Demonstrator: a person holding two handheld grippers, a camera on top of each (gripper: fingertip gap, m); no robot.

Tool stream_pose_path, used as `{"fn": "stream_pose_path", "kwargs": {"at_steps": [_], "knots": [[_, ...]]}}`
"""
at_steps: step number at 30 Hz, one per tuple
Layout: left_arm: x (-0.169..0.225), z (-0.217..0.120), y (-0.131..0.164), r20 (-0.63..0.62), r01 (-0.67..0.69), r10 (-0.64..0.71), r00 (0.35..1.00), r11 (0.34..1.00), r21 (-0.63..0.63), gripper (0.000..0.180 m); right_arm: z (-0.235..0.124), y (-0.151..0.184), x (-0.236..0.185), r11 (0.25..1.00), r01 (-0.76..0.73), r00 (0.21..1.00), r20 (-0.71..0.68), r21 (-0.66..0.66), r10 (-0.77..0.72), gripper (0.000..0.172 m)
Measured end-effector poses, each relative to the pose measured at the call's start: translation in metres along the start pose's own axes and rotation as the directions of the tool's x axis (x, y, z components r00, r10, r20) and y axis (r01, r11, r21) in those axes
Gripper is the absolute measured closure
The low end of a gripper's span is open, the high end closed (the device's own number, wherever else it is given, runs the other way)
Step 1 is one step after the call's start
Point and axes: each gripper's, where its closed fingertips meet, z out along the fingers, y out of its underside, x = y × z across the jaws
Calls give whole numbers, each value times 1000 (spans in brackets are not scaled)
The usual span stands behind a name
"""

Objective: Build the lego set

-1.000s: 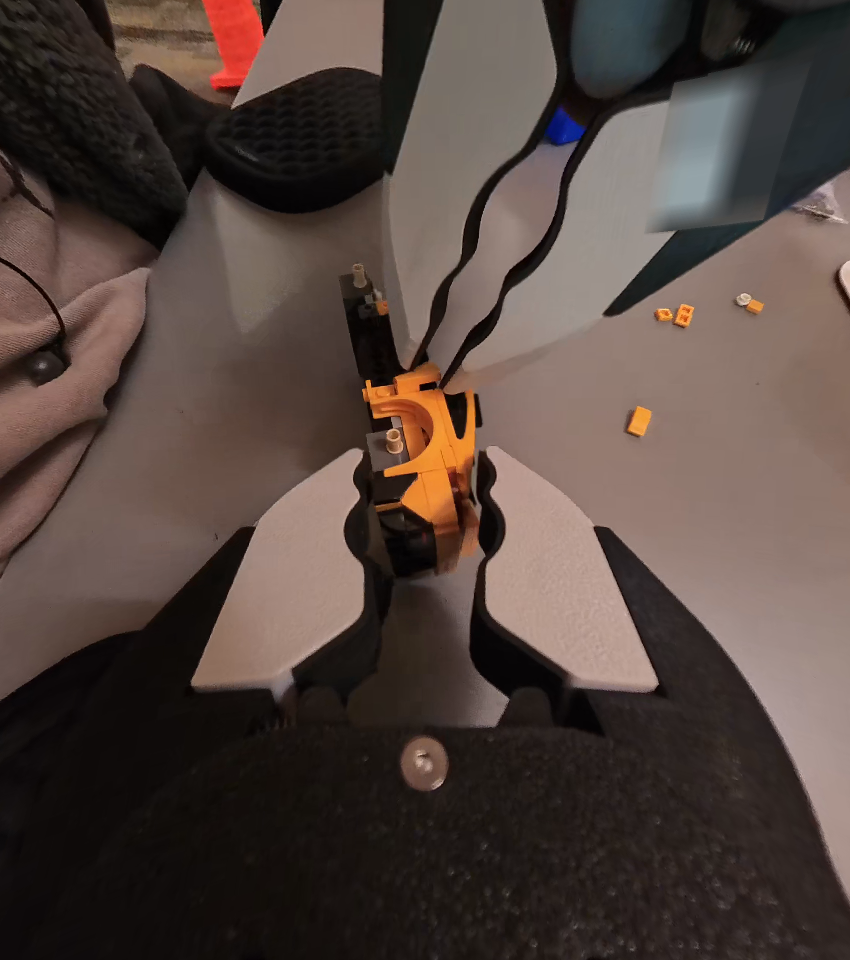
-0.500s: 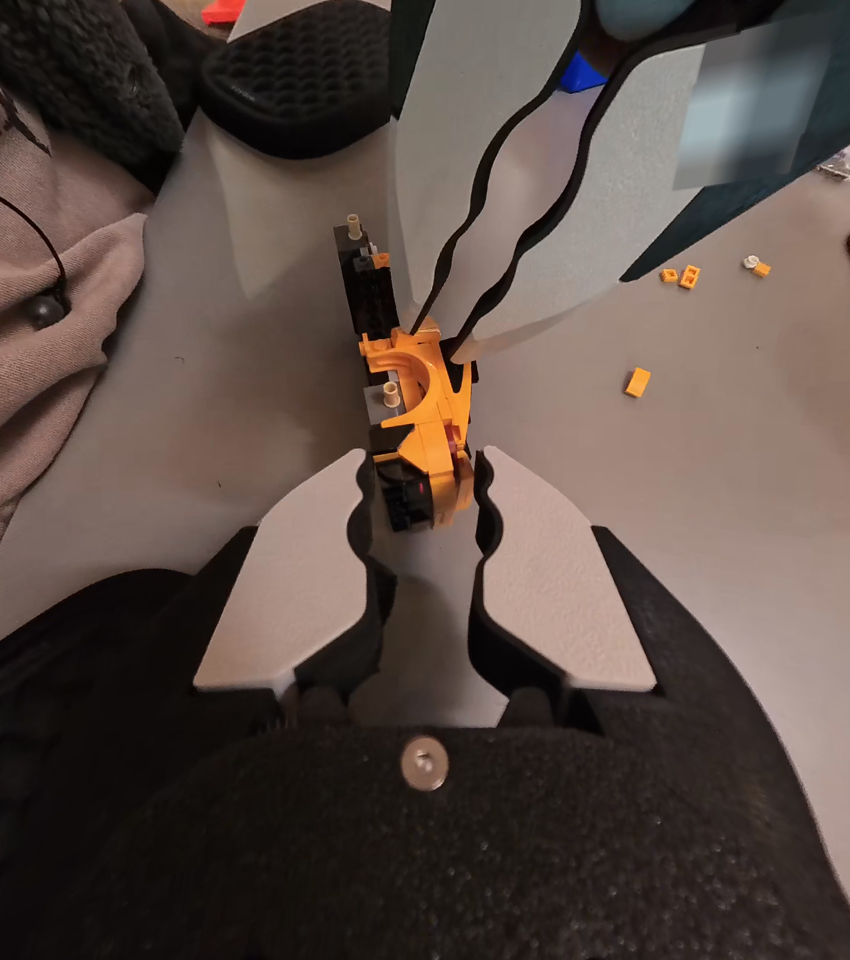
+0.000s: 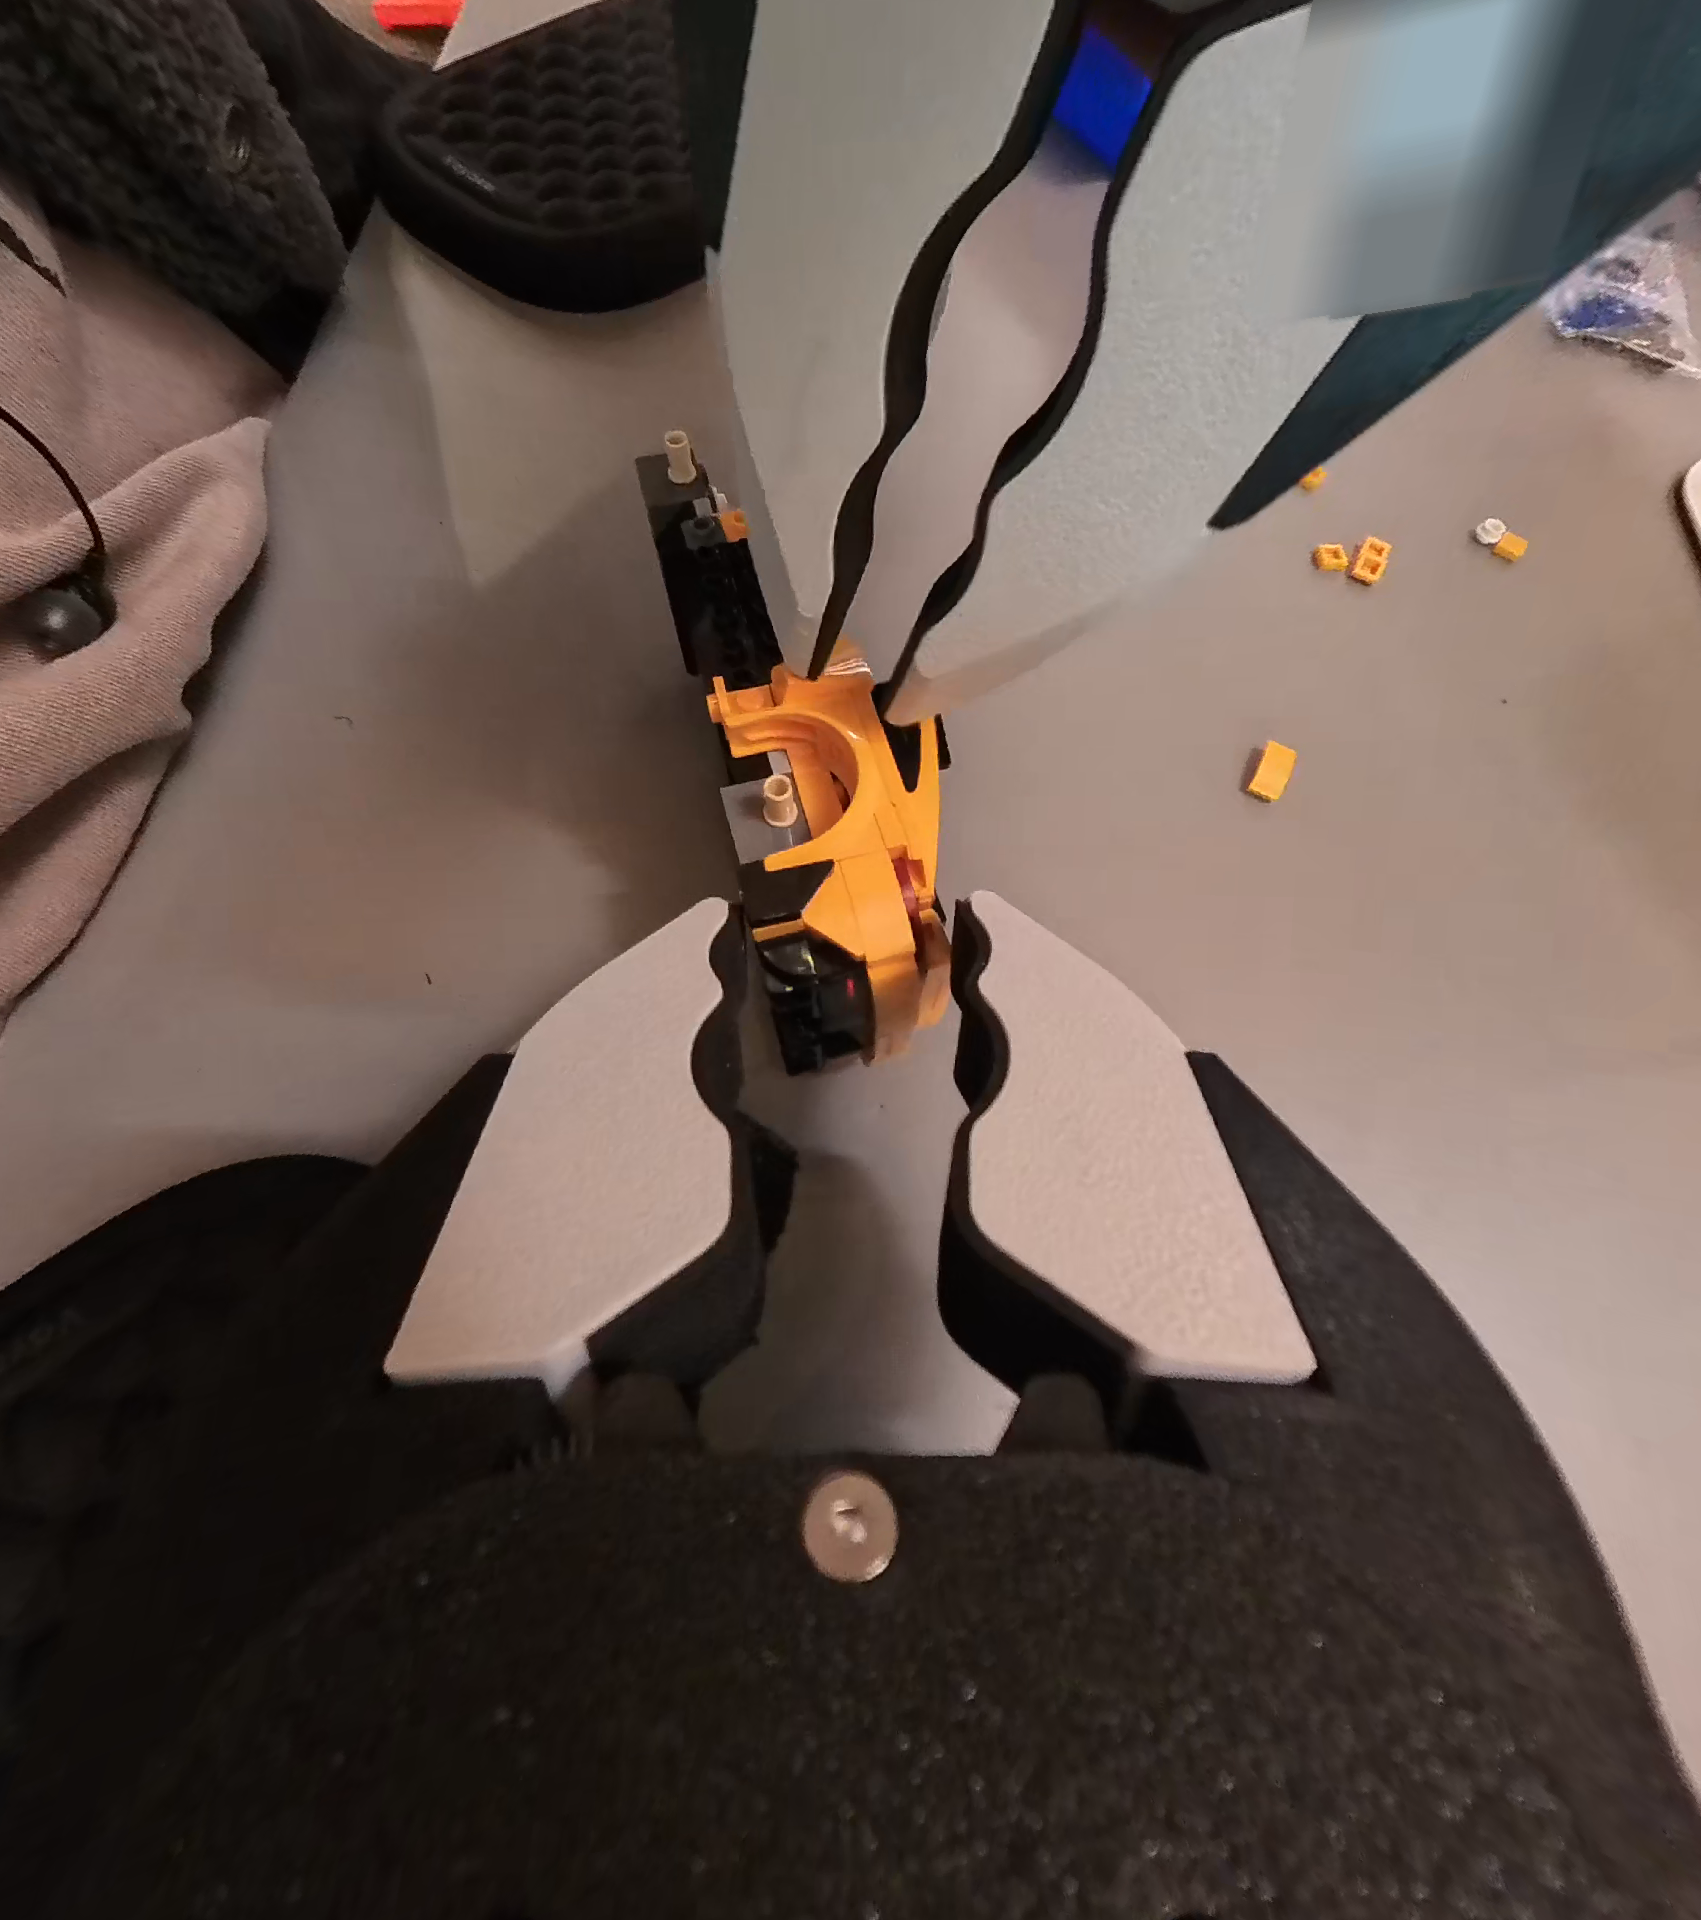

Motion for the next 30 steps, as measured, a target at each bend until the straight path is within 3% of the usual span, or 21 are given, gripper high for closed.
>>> {"fn": "stream_pose_path", "kwargs": {"at_steps": [12, 19, 24, 27, 30], "knots": [[7, 3, -1, 74, -40, 47, 996, 995, -95, 173, 2, -1, 0, 1000, -1, 1000, -11, 0, 1, 134], [6, 2, -1, 61, -31, 34, 998, 998, -57, 173, 2, -1, 1, 1000, -3, 1000, -12, 3, 3, 133], [1, -2, 1, 82, 16, -20, 996, 999, 41, 162, 3, -2, 1, 1000, -2, 1000, -15, 7, 2, 133], [4, -6, -1, -19, 153, -152, 988, 974, 167, 160, 3, -2, 1, 1000, -4, 1000, -14, 11, 4, 133], [-1, 1, 3, -95, 255, -240, 966, 942, 216, 160, 3, -3, 1, 1000, 1, 1000, -15, 11, -1, 133]]}}
